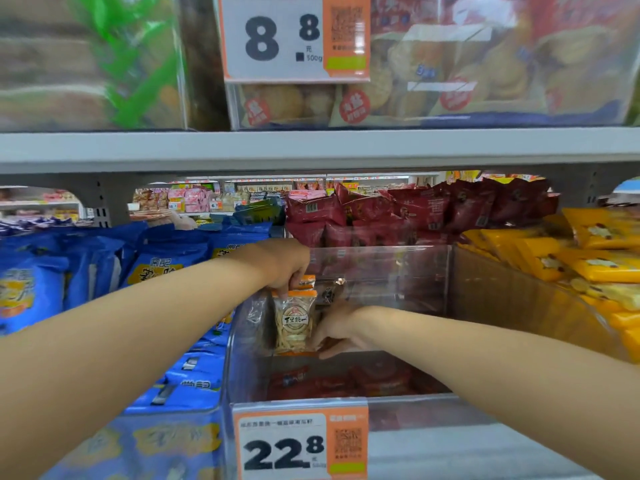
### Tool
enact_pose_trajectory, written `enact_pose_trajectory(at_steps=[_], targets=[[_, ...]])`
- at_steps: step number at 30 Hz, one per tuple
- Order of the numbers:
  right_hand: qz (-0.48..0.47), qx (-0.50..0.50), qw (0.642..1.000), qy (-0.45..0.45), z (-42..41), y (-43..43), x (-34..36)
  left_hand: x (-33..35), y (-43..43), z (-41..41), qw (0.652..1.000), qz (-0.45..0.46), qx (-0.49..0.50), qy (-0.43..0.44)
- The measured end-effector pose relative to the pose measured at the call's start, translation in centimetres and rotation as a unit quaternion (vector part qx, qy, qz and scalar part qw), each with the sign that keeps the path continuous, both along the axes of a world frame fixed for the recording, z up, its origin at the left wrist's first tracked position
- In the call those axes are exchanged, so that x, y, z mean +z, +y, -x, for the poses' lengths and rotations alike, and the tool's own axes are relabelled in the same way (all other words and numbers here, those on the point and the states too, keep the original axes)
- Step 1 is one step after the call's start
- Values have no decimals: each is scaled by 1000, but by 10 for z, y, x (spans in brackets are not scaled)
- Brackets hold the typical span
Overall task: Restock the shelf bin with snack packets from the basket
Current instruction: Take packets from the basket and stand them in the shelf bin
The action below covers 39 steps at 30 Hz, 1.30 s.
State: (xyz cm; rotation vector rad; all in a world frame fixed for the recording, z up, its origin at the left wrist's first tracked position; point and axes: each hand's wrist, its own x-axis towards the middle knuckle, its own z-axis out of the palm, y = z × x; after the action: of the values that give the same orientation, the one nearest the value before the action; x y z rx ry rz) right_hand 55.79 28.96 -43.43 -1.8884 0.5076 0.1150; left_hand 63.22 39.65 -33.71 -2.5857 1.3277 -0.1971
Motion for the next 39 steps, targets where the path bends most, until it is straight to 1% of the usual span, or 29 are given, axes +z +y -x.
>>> enact_pose_trajectory(at_steps=[3, 6, 8, 10, 12, 13, 15, 16, 18, 20, 21, 23, 25, 27, 29, 33, 36, 39], targets=[[22, 13, 999, 31, 5, -7, 2, 5, 3, 6, 1000, -2, 6, 2], [60, 26, 996, 58, 14, -10, 9, 11, 6, 18, 1000, 23, -5, -13], [137, 33, 987, 80, 25, -15, 18, 14, 9, 28, 998, 63, -22, -21], [228, 22, 971, 73, 38, -26, 29, 13, 10, 41, 991, 133, -32, 1], [296, -5, 955, 4, 63, -34, 41, 7, 7, 59, 968, 240, -16, 68], [330, -27, 942, -54, 78, -38, 45, 3, 4, 72, 947, 301, -2, 109], [321, -91, 925, -183, 120, -37, 50, -6, -1, 103, 900, 396, 14, 180], [309, -128, 912, -238, 145, -32, 52, -10, -4, 121, 883, 425, 8, 200], [314, -176, 873, -330, 190, -27, 54, -14, -9, 159, 864, 453, -18, 218], [334, -194, 836, -390, 228, -28, 49, -17, -16, 197, 849, 473, -50, 230], [336, -202, 830, -397, 246, -29, 45, -20, -20, 215, 843, 480, -67, 234], [329, -215, 836, -383, 284, -32, 32, -26, -29, 254, 842, 472, -105, 241], [329, -217, 842, -369, 319, -36, 15, -38, -40, 290, 834, 459, -140, 274], [317, -221, 855, -346, 351, -42, -9, -58, -53, 319, 825, 446, -157, 310], [303, -235, 870, -310, 378, -50, -37, -83, -66, 342, 826, 424, -167, 332], [286, -262, 890, -237, 424, -72, -105, -153, -94, 378, 838, 358, -150, 383], [250, -289, 905, -186, 453, -82, -159, -213, -111, 400, 842, 310, -122, 425], [247, -300, 911, -134, 474, -92, -216, -271, -126, 420, 844, 258, -96, 460]])
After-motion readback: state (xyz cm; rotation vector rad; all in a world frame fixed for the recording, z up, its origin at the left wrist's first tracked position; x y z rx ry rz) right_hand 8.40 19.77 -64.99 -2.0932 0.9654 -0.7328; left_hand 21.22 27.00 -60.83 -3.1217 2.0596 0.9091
